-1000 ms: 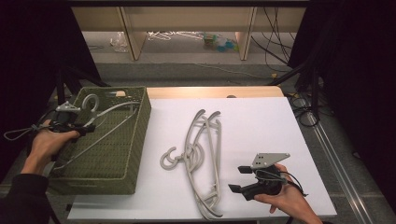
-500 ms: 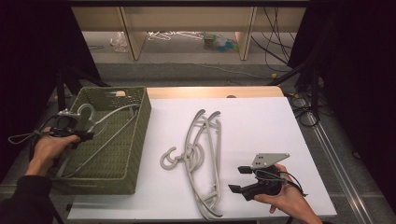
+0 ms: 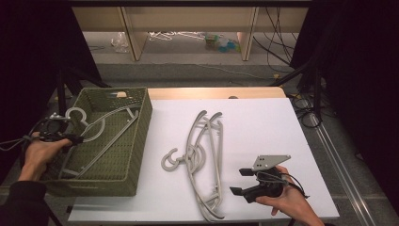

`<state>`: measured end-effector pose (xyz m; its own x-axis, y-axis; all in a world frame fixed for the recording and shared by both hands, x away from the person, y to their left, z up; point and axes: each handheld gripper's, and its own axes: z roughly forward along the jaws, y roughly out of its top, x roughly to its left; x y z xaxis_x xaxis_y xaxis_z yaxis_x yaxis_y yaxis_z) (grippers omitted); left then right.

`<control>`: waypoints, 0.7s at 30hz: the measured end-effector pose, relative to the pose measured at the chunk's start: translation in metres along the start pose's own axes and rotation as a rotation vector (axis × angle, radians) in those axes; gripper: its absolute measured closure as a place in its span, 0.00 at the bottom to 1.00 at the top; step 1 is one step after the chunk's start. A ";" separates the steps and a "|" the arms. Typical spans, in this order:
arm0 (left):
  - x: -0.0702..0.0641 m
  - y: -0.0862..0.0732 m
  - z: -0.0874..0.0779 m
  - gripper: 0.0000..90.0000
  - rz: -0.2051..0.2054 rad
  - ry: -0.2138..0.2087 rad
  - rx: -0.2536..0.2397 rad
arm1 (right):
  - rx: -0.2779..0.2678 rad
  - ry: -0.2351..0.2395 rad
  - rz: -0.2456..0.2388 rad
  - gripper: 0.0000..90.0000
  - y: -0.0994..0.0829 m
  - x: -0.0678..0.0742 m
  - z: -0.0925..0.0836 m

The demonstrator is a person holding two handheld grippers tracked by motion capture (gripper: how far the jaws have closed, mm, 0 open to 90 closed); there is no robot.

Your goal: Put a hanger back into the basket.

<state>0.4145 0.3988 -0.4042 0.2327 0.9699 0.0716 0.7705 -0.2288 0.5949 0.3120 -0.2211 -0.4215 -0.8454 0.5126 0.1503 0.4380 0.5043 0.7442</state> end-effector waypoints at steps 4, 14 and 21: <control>-0.003 0.000 -0.016 0.53 -0.052 0.001 -0.088 | 0.003 0.002 0.010 0.30 0.000 0.001 0.000; -0.069 -0.005 -0.072 0.33 -0.037 -0.243 -0.389 | -0.012 -0.014 0.007 0.30 0.000 0.001 0.003; -0.144 -0.017 -0.089 0.26 0.065 -0.444 -0.515 | -0.046 -0.038 0.026 0.30 0.000 0.001 0.004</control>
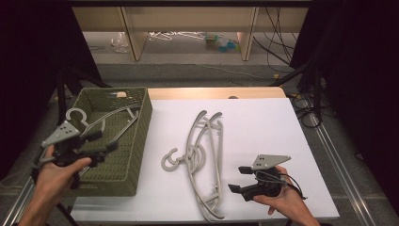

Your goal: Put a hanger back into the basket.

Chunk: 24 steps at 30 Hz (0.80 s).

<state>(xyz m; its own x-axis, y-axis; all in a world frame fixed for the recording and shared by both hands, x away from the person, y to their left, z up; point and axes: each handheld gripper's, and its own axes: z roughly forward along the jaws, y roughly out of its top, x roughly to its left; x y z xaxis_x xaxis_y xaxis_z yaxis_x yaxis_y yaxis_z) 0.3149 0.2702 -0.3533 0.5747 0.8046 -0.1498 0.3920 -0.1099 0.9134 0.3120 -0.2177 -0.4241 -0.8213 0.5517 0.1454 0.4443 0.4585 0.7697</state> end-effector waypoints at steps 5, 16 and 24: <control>-0.042 -0.015 0.016 0.20 0.044 -0.104 -0.021 | -0.030 -0.016 0.000 0.30 0.002 0.001 0.001; -0.088 -0.046 0.039 0.20 0.108 -0.217 -0.042 | -0.072 -0.043 0.023 0.30 -0.002 -0.001 0.001; -0.087 -0.064 0.044 0.19 0.112 -0.231 -0.048 | -0.081 -0.053 0.030 0.29 -0.002 -0.001 0.000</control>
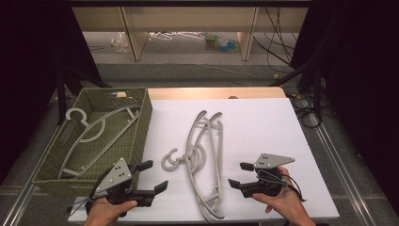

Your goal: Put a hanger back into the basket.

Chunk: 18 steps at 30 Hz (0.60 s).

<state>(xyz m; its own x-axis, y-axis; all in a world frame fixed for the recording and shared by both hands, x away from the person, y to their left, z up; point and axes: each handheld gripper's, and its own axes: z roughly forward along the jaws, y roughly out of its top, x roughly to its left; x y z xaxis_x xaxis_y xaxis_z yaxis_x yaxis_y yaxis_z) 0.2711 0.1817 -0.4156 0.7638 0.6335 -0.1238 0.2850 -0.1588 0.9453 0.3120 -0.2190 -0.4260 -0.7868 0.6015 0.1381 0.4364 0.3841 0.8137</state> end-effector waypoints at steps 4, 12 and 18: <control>-0.001 -0.009 0.002 0.18 0.023 0.026 0.022 | 0.006 0.004 -0.001 0.29 0.001 0.002 0.003; -0.005 -0.017 0.005 0.19 0.029 0.031 0.026 | 0.006 -0.002 -0.018 0.27 0.003 0.010 0.011; -0.004 -0.021 0.005 0.18 0.036 0.035 0.030 | 0.051 0.011 -0.044 0.26 0.008 0.023 0.027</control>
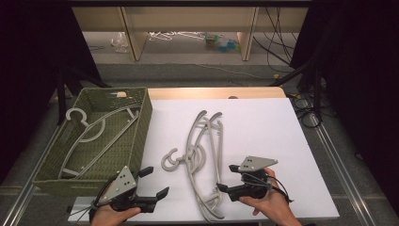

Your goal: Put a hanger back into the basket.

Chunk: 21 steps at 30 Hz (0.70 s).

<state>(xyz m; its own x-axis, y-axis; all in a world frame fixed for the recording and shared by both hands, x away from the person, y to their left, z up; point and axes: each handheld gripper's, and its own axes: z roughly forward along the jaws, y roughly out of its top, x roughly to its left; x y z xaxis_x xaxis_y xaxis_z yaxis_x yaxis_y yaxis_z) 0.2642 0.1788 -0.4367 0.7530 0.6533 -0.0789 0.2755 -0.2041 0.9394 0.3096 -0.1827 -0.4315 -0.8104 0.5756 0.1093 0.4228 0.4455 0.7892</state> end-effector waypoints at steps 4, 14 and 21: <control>0.000 -0.001 0.001 0.19 -0.005 0.004 0.000 | 0.047 0.000 -0.028 0.27 0.007 0.010 0.019; 0.004 -0.003 0.000 0.19 -0.010 0.011 0.000 | 0.173 0.036 -0.027 0.34 0.026 0.027 0.066; 0.005 -0.003 0.000 0.19 -0.011 0.014 -0.003 | 0.299 0.056 -0.022 0.38 0.033 0.033 0.099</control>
<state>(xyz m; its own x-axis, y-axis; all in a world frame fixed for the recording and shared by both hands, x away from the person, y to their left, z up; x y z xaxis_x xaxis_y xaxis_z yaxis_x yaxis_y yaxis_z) 0.2669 0.1828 -0.4398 0.7413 0.6658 -0.0844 0.2821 -0.1951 0.9393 0.3373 -0.0809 -0.4622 -0.8383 0.5285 0.1338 0.4987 0.6443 0.5798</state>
